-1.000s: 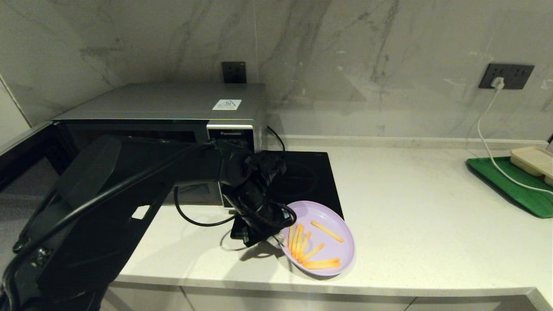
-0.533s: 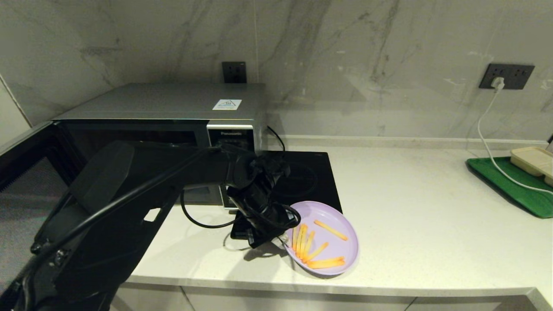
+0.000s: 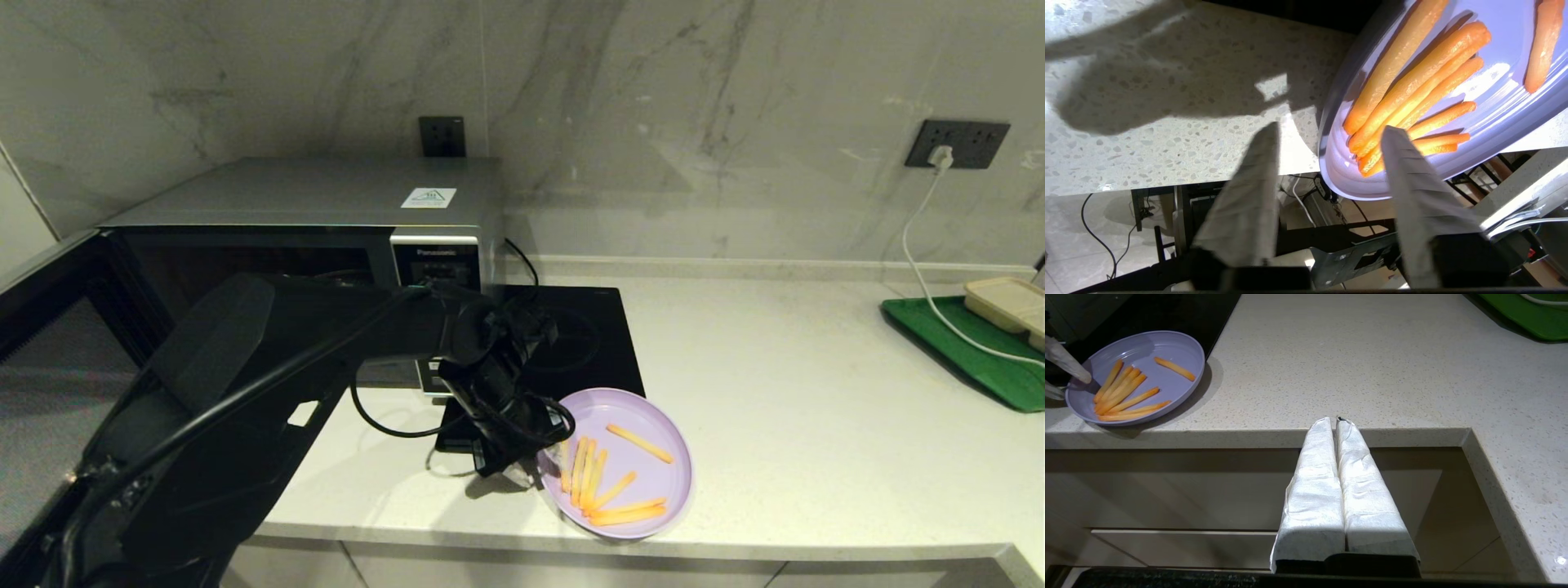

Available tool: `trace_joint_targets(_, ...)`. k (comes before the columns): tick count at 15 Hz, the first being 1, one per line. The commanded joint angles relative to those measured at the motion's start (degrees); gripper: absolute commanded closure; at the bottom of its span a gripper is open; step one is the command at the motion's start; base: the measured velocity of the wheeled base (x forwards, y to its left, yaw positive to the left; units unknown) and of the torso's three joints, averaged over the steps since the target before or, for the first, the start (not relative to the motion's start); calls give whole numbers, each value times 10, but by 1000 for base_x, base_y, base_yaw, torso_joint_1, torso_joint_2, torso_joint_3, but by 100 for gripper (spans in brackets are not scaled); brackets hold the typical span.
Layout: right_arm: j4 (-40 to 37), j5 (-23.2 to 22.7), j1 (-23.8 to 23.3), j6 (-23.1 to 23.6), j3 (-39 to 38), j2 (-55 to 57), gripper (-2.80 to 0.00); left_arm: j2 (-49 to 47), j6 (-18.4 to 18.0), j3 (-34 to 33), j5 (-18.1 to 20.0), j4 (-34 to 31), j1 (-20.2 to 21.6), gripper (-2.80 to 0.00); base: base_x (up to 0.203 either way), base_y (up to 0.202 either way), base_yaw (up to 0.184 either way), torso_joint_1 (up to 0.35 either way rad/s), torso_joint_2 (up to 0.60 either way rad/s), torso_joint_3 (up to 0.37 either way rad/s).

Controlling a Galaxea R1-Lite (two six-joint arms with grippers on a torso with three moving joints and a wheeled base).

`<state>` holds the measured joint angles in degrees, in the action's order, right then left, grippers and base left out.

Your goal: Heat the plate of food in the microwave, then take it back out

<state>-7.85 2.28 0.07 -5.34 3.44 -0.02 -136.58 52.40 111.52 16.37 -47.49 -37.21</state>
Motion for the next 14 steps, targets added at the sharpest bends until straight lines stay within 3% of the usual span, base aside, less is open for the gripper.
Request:
trace_joint_targets(1, -1, 0, 0, 0, 0, 0, 0, 2, 4, -1, 2, -3, 1, -280, 0, 0, 0, 0, 0, 0)
trace_joint_targets(11, -1, 0, 0, 0, 0, 0, 0, 130, 5, -18, 0, -4, 54, -280, 0, 0, 0, 0, 0, 0)
trace_joint_targets(12, -1, 0, 0, 0, 0, 0, 0, 151, 5, -42, 0, -4, 55, 0, 0, 0, 0, 0, 0, 0)
trace_joint_targets(14, -1, 0, 0, 0, 0, 0, 0, 202, 4, -110, 0, -4, 61, 0, 0, 0, 0, 0, 0, 0)
